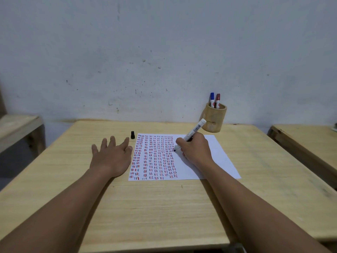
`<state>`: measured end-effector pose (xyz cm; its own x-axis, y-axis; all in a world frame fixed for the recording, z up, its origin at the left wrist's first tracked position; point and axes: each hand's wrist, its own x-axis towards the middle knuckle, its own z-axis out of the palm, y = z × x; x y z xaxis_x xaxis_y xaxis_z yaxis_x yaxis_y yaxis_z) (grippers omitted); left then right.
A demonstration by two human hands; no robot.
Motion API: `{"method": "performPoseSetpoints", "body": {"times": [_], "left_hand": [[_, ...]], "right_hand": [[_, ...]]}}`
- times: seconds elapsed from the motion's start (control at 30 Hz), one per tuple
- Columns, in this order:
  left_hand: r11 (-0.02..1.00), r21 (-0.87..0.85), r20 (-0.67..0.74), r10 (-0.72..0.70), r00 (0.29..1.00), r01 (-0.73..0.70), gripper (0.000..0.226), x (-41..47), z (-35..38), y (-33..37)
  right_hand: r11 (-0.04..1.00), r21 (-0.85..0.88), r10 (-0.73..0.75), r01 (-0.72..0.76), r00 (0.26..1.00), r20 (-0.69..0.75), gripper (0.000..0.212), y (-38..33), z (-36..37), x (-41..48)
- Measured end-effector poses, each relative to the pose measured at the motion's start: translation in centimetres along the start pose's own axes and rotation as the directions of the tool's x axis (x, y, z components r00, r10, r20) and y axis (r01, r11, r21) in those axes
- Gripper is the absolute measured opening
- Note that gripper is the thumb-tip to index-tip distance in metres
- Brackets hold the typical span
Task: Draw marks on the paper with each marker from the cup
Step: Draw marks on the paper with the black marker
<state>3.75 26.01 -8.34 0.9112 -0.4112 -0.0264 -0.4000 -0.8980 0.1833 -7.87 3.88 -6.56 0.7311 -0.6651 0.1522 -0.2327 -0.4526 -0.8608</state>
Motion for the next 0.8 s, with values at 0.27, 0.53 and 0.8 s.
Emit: {"method": "performPoseSetpoints", "body": {"times": [0.27, 0.53, 0.8], "left_hand": [[0.995, -0.083, -0.103, -0.060, 0.993, 0.052, 0.055, 0.5, -0.2, 0.3], [0.949, -0.298, -0.261, 0.022, 0.965, -0.103, 0.057, 3.3, -2.0, 1.7], [0.970, -0.187, -0.357, 0.079, 0.931, -0.155, 0.032, 4.3, -1.2, 0.7]], "right_hand": [[0.997, 0.070, 0.023, -0.021, 0.999, -0.034, 0.030, -0.1, -0.2, 0.5], [0.988, 0.148, 0.039, -0.033, 0.999, -0.036, 0.030, -1.0, -0.9, 1.5], [0.976, 0.214, 0.039, -0.044, 0.999, 0.030, 0.024, -0.2, -0.7, 0.8]]}}
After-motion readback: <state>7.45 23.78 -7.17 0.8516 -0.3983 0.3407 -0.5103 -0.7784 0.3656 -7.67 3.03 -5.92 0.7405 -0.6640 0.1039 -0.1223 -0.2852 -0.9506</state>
